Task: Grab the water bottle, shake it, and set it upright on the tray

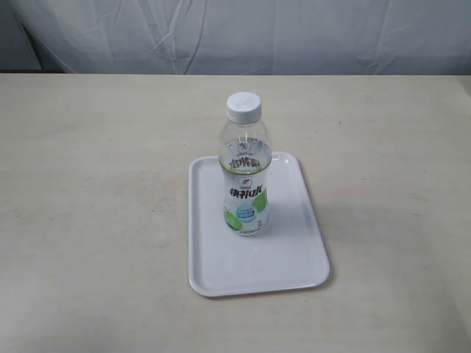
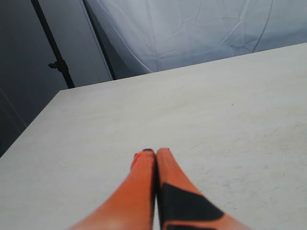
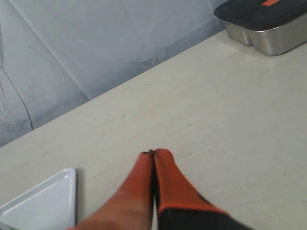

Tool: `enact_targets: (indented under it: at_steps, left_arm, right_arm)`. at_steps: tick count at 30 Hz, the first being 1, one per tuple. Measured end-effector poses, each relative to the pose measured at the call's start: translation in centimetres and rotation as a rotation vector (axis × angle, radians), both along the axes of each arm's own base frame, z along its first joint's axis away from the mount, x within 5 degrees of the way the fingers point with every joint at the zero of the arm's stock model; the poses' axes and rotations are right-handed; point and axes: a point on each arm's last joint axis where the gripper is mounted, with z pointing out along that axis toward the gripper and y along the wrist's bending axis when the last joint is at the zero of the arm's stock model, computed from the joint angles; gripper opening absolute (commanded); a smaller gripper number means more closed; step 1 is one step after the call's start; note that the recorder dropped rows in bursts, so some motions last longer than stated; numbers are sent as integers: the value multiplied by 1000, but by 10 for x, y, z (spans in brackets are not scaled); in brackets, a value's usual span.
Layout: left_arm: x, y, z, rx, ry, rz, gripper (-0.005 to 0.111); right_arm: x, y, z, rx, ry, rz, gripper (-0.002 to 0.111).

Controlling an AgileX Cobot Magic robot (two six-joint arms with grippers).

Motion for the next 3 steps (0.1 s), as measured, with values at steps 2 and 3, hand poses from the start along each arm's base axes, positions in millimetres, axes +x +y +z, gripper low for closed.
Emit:
enact_targets:
  at_steps: [2,3]
  left_arm:
    - [0,0,0,0,0,0,0]
    - [0,0,0,0,0,0,0]
  right_arm:
    - [0,0,0,0,0,0,1]
    - [0,0,0,0,0,0,1]
